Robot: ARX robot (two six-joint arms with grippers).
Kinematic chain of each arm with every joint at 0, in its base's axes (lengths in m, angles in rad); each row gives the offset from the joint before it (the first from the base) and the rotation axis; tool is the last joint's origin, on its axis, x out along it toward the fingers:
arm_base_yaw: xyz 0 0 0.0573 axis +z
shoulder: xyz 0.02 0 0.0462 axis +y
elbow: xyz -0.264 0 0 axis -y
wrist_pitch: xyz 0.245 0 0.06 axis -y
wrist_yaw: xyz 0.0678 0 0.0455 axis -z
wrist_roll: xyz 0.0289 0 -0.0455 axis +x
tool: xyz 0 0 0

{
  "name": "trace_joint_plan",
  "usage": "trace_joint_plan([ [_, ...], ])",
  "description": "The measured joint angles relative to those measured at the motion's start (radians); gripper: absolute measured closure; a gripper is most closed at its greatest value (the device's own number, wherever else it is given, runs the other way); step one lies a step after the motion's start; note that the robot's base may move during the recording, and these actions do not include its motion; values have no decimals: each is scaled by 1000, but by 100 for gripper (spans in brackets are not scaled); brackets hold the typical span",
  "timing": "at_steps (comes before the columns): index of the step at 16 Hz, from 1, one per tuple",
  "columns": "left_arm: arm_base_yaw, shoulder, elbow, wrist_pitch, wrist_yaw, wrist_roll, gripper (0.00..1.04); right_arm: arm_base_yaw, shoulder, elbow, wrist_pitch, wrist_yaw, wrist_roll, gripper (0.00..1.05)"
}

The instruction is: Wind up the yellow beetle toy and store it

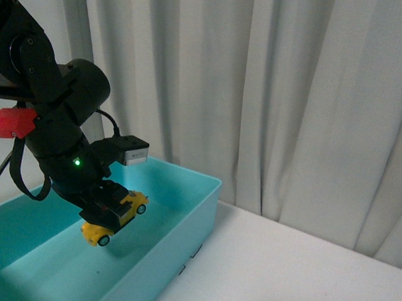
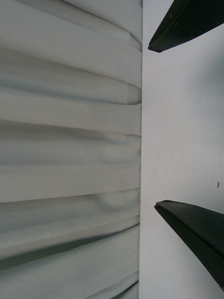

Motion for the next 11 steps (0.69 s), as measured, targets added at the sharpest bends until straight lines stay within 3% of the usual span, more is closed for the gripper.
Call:
trace_joint_plan([
  [5,-26,126,-40,117,-88,-11,66,0,0,0,0,0,0,7],
  [7,-31,138,-40,126,-74,-35,26,0,0,0,0,0,0,7],
  [9,-26,115,-40,108,-34,-45,5,0,0,0,0,0,0,7],
  [11,-12,16,-40,105,40,-64,7,0,0,0,0,0,0,7],
])
